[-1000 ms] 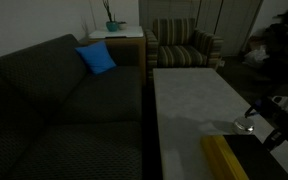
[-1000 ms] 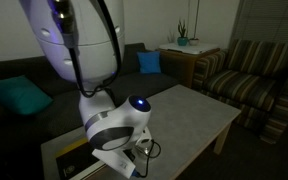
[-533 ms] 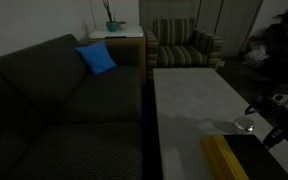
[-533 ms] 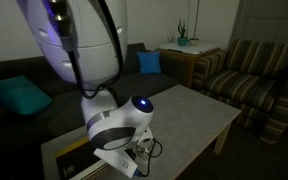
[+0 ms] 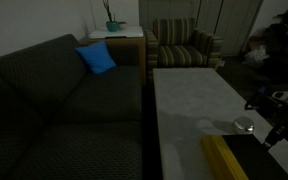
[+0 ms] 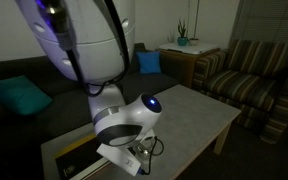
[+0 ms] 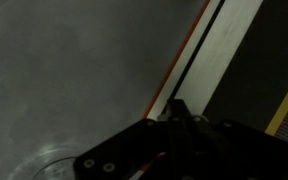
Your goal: Open the cover of the black book
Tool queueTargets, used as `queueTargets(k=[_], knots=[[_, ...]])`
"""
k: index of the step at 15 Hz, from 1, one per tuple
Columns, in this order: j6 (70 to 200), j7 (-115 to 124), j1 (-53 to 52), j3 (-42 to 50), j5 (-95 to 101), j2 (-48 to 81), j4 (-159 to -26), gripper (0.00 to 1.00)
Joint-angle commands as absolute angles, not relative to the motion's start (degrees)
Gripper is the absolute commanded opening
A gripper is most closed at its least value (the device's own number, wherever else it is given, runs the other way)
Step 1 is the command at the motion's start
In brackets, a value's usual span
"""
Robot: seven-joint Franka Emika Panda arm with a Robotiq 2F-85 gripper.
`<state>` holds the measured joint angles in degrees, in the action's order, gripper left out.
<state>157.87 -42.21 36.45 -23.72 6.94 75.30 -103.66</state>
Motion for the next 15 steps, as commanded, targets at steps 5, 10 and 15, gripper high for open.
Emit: queueTargets(k=[5,10,15], knots=[[152.09,-48.62,38.18,-25.83,2.68,73.12,-104.74,0.00],[150.96,-48.42,36.40,-25.38,1.14,70.58,-105.86,0.00],[149.04,-49.27,34.97,-25.50,0.61,68.67,-106.47,0.00]])
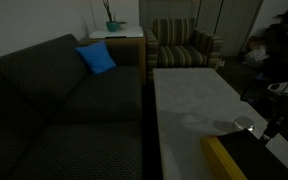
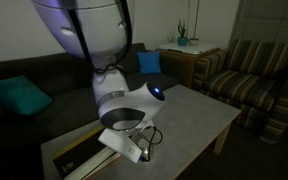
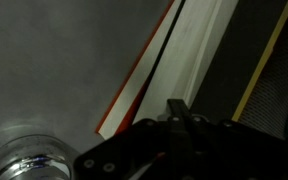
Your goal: Open the cover of the black book
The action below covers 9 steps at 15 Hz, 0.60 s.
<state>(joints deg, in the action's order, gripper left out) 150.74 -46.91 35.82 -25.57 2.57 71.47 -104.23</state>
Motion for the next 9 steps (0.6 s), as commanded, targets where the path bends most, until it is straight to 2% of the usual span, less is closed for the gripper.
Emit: queueTargets(k=[1,9], knots=[[148.62,-49.98,34.77,-25.68,0.67,68.37,-106.57,0.00],[142.62,-62.53,35.49,-27.90,-1.82,69.93,-104.70,0.00]])
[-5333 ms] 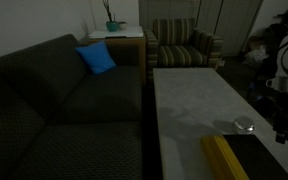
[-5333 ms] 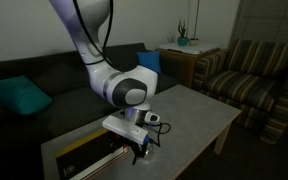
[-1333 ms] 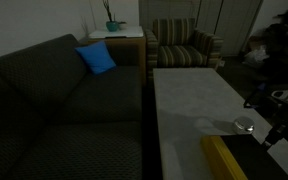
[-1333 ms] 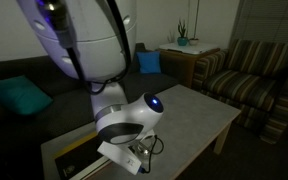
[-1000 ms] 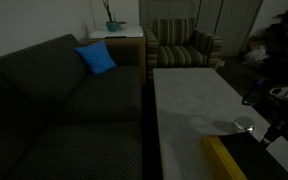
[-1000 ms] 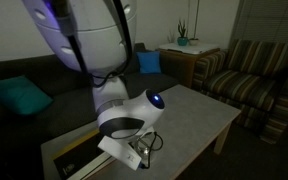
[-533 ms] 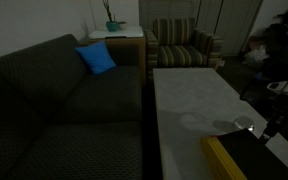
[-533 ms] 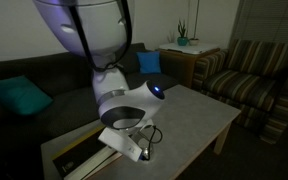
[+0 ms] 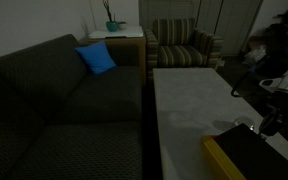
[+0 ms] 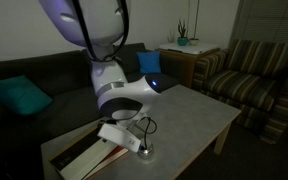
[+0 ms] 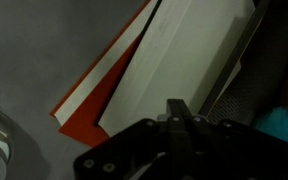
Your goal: Open the cover of the black book
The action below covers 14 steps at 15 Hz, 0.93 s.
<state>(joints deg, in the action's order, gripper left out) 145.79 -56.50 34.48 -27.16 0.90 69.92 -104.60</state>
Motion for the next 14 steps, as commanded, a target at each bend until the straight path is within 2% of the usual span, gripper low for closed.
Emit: queueTargets(k=[1,14], knots=[[141.63,-64.44,35.54,-27.89,-2.73,70.21,-104.35,0.00],[132.96,-74.70,31.10,-25.86,-11.47,68.34,-102.61,0.00]])
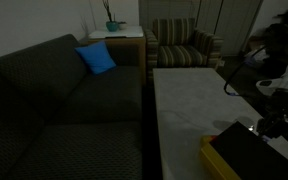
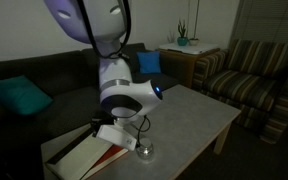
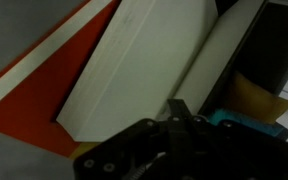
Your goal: Open the cover of the black book
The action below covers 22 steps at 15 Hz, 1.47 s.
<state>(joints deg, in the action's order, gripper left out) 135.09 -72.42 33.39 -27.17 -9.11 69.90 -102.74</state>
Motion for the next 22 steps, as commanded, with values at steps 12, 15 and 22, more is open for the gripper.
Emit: queueTargets(k=[12,15,22], knots=[[130.27,-73.76,25.55,-23.11,-12.47,62.98,-103.53,0.00],[126.83,-76.24,25.55,-22.75,-12.44,62.93,-102.61,0.00],[117.60,-88.35,25.89,-21.67,-16.82,69.14,-96.48,0.00]])
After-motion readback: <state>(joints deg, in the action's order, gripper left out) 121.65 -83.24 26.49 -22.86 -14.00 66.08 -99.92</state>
